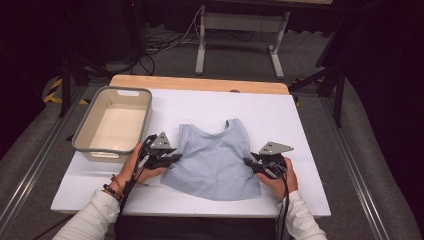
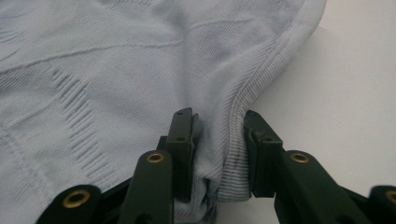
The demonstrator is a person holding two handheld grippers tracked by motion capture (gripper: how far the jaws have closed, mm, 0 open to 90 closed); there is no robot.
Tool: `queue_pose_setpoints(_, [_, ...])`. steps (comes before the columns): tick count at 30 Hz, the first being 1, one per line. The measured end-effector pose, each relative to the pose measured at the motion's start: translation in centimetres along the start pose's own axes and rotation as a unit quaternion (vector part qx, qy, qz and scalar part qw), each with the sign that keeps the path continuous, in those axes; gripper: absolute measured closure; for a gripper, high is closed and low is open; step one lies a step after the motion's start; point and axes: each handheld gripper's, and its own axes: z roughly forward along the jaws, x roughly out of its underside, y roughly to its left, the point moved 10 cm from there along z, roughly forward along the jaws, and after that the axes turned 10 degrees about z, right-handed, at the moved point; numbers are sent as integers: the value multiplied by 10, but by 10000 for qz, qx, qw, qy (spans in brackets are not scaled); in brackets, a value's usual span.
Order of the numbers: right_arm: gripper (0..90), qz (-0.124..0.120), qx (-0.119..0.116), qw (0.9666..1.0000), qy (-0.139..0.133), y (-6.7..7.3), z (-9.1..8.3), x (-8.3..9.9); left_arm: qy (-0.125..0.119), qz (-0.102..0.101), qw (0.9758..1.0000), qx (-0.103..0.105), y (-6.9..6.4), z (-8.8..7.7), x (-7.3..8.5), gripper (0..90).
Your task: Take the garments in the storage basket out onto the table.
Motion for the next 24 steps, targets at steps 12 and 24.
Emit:
queue_pose_setpoints(12, [594,-159,-2,9999,19,3,4,0,-211,-113,9995,-209,0,3,1,702])
queue_pose_setpoints(24, [589,-15,-68,10000,12,3,3,4,-251,-71,9996,-101,-1,2,5,720])
